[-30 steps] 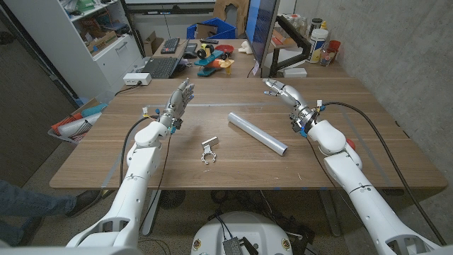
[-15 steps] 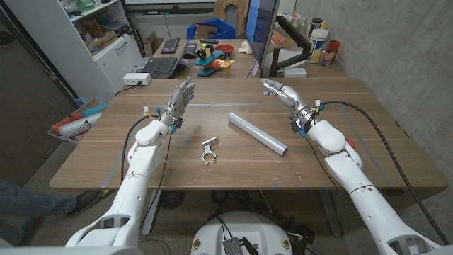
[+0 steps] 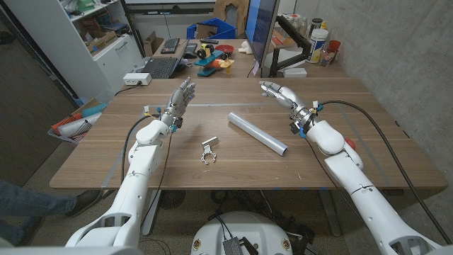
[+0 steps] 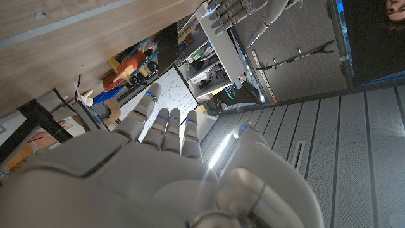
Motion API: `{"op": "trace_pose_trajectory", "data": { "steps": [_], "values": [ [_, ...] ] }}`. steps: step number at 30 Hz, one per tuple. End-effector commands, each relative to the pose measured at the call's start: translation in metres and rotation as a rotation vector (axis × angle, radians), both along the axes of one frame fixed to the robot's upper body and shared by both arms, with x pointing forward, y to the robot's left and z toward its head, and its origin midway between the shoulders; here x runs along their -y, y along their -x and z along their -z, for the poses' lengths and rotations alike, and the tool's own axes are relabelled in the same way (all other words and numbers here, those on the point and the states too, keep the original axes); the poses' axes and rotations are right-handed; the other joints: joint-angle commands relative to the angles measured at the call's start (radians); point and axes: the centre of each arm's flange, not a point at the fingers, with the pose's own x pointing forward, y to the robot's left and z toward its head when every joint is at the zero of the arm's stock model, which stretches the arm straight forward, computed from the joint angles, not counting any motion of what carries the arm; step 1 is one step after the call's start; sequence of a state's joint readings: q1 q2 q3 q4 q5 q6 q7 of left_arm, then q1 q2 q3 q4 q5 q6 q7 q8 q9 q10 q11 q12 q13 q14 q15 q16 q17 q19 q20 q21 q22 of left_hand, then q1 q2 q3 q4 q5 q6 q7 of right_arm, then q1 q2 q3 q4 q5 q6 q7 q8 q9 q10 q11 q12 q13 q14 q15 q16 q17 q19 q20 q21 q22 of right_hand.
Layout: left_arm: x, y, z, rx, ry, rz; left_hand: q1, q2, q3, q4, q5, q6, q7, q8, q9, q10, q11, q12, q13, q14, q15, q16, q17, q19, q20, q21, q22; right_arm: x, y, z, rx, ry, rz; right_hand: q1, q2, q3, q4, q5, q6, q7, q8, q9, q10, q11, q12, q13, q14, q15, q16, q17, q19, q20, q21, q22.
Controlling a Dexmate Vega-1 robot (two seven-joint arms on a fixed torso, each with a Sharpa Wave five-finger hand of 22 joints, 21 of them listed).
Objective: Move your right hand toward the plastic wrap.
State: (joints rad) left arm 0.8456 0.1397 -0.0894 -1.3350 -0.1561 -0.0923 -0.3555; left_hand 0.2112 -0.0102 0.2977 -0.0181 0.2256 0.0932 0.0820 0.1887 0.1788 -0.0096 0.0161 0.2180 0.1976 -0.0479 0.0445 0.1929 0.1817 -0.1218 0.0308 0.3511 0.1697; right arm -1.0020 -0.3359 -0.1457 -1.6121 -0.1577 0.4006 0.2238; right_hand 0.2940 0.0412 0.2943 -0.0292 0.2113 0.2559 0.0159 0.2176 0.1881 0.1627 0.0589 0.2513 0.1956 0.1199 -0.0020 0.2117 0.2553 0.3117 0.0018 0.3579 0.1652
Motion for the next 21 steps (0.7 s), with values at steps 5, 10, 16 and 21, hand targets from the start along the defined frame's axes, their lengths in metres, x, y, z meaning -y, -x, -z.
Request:
{"op": "trace_pose_trajectory", "data": {
  "steps": [5,10,16,21],
  "values": [
    [0.0005,0.0025,0.001,0.001,-0.001,-0.001,0.003,0.009,0.003,-0.007,-0.002,0.01,-0.003,0.003,0.002,0.003,-0.002,-0.002,0.001,-0.004,0.002,0.0,0.003,0.001,0.005,-0.006,0.006,-0.0074,0.0042,0.0043,0.034,0.057,0.028,-0.002,-0.003,0.001,-0.007,0.006,0.008,-0.006,-0.004,0.004,0.011,-0.007,-0.003,0.003,0.008,-0.004,0.006,-0.001,0.011,-0.001,-0.008,0.002],
    [0.0002,0.0041,0.0007,0.004,-0.001,-0.001,0.003,0.01,0.003,-0.007,-0.002,0.009,-0.003,0.002,0.002,0.003,-0.004,-0.002,0.001,-0.004,0.002,0.0,0.003,0.002,0.005,-0.008,0.006,-0.0084,0.0051,0.0057,0.044,0.073,0.036,-0.002,-0.003,0.001,-0.008,0.007,0.009,-0.006,-0.004,0.004,0.013,-0.006,-0.003,0.003,0.01,-0.006,0.006,-0.002,0.012,-0.001,-0.011,0.002],
    [0.0006,0.0046,0.0008,0.001,0.007,0.011,0.003,0.01,0.002,-0.008,-0.003,0.009,-0.003,0.002,0.002,0.002,-0.005,-0.002,0.001,-0.004,0.001,0.0,0.003,0.003,0.006,-0.01,0.006,-0.0087,0.0037,0.0085,0.044,0.079,0.046,-0.002,-0.003,0.001,-0.009,0.007,0.014,-0.009,-0.004,0.004,0.02,-0.008,-0.003,0.004,0.012,-0.008,0.007,-0.004,0.015,-0.002,-0.014,0.002],
    [0.0015,0.0055,0.0002,0.002,0.0,0.008,0.003,0.01,0.002,-0.008,-0.003,0.009,-0.003,0.002,0.002,0.003,-0.003,-0.002,0.001,-0.004,0.002,0.0,0.003,0.004,0.007,-0.012,0.006,-0.0096,0.0047,0.0097,0.056,0.101,0.061,-0.003,-0.003,0.001,-0.01,0.008,0.016,-0.009,-0.004,0.004,0.022,-0.01,-0.005,0.004,0.014,-0.01,0.007,-0.005,0.016,-0.002,-0.018,0.003]
  ]
}}
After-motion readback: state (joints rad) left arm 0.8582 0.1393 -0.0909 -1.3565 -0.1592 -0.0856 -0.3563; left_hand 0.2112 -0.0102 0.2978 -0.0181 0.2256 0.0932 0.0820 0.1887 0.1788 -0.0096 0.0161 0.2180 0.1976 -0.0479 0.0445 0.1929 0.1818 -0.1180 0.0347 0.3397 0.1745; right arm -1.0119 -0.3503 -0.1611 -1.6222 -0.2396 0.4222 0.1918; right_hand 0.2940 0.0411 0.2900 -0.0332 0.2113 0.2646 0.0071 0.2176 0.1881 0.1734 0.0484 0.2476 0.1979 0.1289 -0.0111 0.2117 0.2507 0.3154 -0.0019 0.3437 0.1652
